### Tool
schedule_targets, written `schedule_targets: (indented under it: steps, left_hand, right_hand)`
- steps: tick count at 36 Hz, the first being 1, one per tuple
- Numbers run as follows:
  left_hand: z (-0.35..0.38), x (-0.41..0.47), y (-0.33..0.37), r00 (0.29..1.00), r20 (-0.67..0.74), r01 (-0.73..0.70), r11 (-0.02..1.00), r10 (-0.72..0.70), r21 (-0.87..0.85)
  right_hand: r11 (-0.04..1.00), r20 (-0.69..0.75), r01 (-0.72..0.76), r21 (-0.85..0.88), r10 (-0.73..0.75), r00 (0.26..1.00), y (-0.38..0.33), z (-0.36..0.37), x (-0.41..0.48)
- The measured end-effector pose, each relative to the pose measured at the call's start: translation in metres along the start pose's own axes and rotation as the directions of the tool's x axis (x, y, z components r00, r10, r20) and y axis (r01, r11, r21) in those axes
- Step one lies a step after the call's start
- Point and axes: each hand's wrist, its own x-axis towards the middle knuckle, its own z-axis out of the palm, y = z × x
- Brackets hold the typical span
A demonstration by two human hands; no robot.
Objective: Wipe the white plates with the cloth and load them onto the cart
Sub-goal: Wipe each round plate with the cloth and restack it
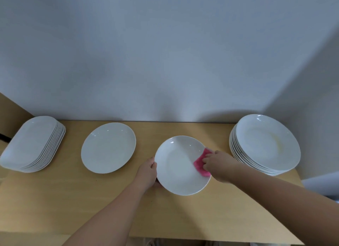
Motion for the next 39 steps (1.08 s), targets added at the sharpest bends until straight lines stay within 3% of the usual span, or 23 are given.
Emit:
schedule_targets:
  steps: [7, 10, 13, 16, 21, 26, 31, 35, 39]
  left_hand:
    - [-0.006, 0.002, -0.004, 0.986, -0.081, -0.114, 0.939, 0.148, 0.324]
    - [-0.011, -0.001, -0.003, 0.961, -0.067, -0.187, 0.811, 0.267, 0.555]
    - [-0.009, -0.007, -0.007, 0.922, 0.046, -0.300, 0.633, 0.385, 0.714]
    - [-0.002, -0.016, -0.013, 0.861, 0.262, -0.471, 0.487, 0.437, 0.735]
    - [0.012, -0.025, -0.023, 0.788, 0.510, -0.608, 0.305, 0.345, 0.733]
    - [0.023, -0.026, -0.022, 0.781, 0.557, -0.623, 0.292, 0.282, 0.726]
    - [0.031, -0.026, -0.016, 0.770, 0.592, -0.635, 0.195, 0.239, 0.747]
    - [0.034, -0.026, -0.016, 0.784, 0.587, -0.619, 0.180, 0.200, 0.765]
    - [0.036, -0.022, -0.015, 0.797, 0.579, -0.603, 0.177, 0.171, 0.778]
  right_hand:
    - [0.982, -0.152, -0.128, 0.139, 0.149, 0.977, 0.011, -0.004, -0.021]
    - [0.959, -0.214, -0.141, 0.248, 0.196, 0.957, 0.016, -0.003, -0.032]
    - [0.934, -0.249, -0.160, 0.318, 0.246, 0.937, 0.015, -0.002, -0.042]
    - [0.900, -0.275, -0.175, 0.399, 0.300, 0.913, 0.012, 0.003, -0.049]
    - [0.869, -0.301, -0.181, 0.460, 0.345, 0.889, 0.009, 0.012, -0.058]
    - [0.957, -0.297, -0.091, 0.277, 0.175, 0.939, -0.005, 0.011, -0.043]
    - [0.992, -0.203, -0.063, 0.105, 0.083, 0.976, -0.028, 0.003, -0.013]
    - [0.987, -0.081, -0.112, 0.116, 0.121, 0.989, -0.041, 0.009, -0.002]
    - [0.984, -0.029, -0.062, 0.167, 0.068, 0.997, -0.034, 0.010, -0.003]
